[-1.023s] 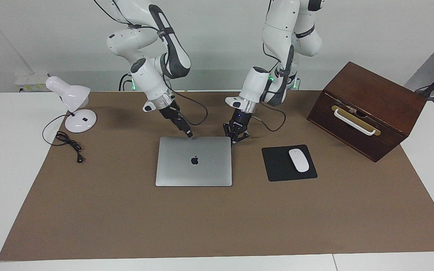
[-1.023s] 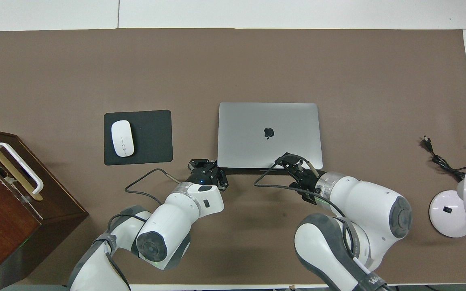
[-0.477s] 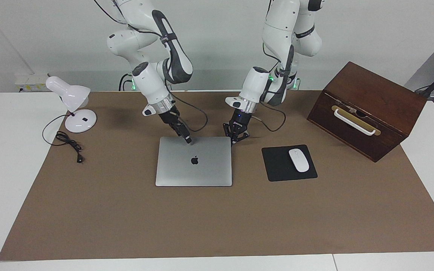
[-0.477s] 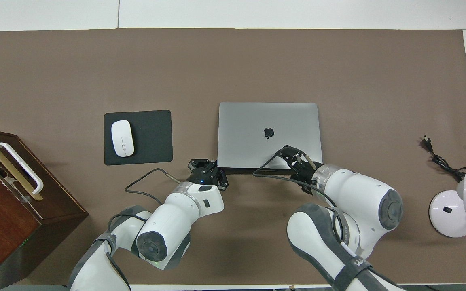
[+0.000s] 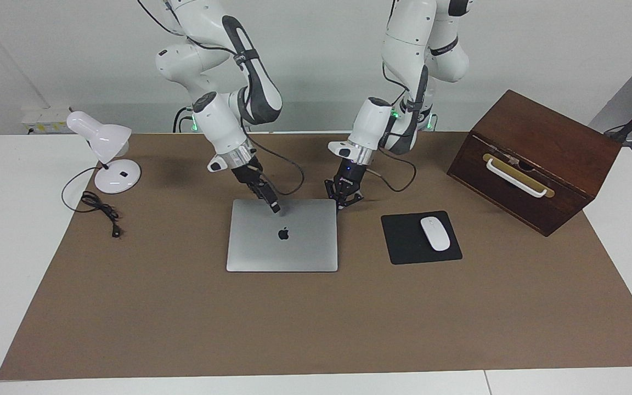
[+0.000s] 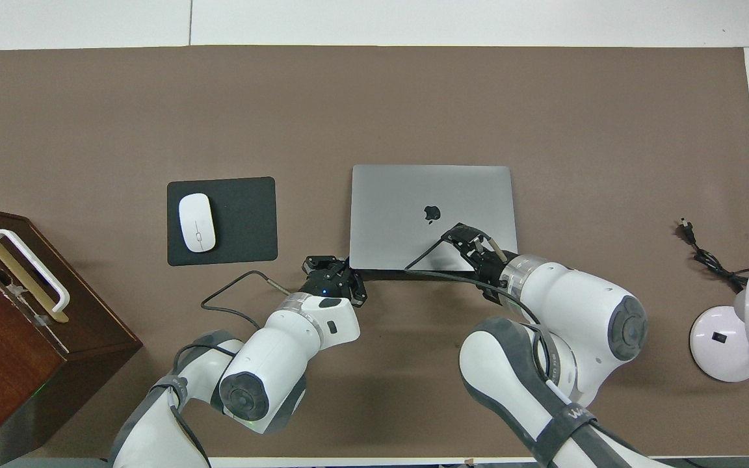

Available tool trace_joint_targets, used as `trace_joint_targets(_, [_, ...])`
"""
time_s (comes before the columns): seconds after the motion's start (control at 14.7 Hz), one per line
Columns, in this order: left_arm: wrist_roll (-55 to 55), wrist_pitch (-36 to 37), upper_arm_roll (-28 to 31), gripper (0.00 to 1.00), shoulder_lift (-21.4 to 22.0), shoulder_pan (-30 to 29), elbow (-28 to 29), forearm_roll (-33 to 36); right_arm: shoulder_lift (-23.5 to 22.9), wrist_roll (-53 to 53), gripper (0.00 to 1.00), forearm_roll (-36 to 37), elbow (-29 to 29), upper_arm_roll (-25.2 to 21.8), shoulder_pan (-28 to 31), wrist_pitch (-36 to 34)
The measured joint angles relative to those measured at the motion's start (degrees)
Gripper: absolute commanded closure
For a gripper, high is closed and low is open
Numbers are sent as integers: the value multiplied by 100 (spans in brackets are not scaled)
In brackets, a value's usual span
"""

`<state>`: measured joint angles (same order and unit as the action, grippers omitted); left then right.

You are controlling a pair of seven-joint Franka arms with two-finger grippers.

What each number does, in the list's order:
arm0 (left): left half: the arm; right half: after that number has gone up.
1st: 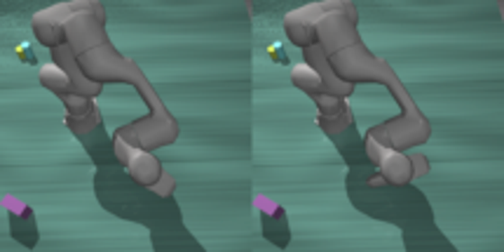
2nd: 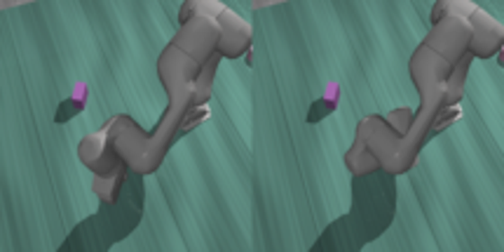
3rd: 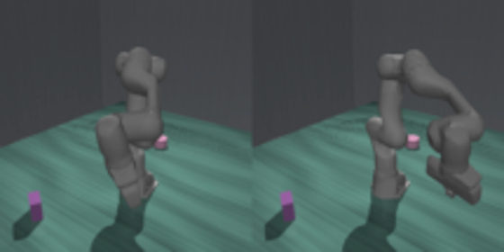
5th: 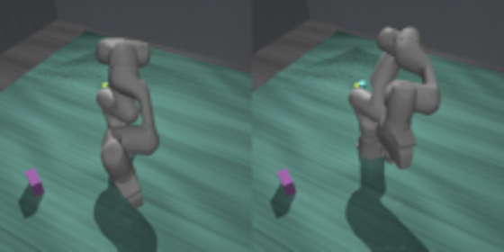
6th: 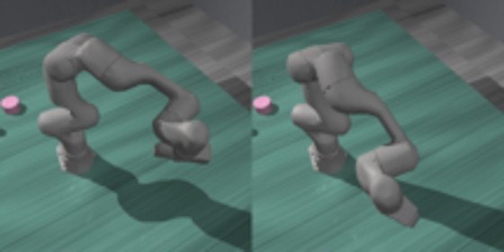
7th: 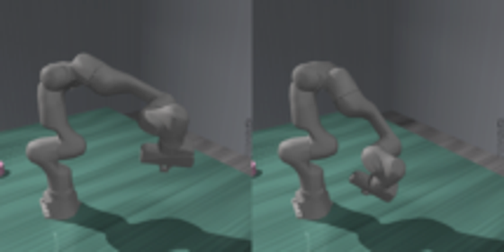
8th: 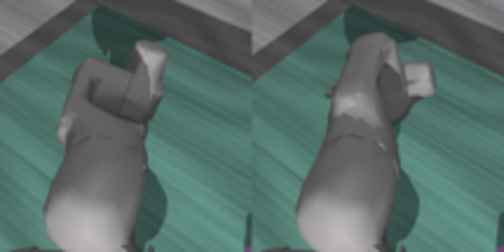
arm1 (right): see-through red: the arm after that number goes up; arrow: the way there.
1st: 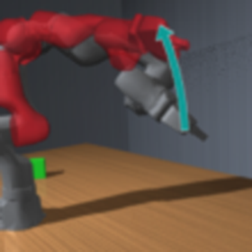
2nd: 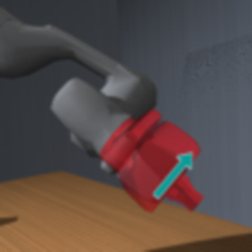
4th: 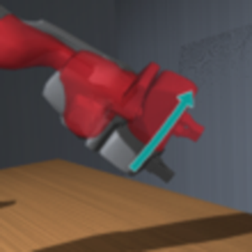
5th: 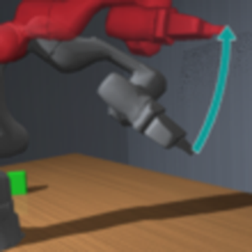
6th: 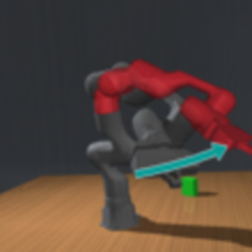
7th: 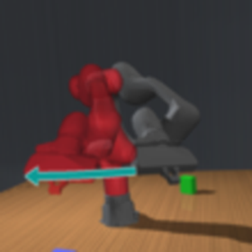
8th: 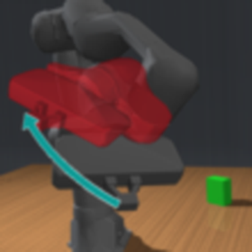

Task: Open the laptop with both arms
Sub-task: 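Lift the laptop lid upward with the right gripper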

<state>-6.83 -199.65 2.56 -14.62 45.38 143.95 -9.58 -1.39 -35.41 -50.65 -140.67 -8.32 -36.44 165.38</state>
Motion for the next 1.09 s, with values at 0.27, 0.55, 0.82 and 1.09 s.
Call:
trace_joint_targets(0.27, [0,-5,0,100,-4,0,-2,0,-7,0,0,-8,81,1,-7,0])
trace_joint_targets(0.55, [-2,-8,0,100,-6,0,-2,0,-49,7,0,-121,213,2,-22,0])
trace_joint_targets(0.82, [-3,-12,0,100,-8,0,-2,0,-159,453,0,-661,517,2,-25,35])
trace_joint_targets(1.09, [-19,-26,4,100,-17,0,-6,33,-262,515,0,-716,787,2,-25,42])
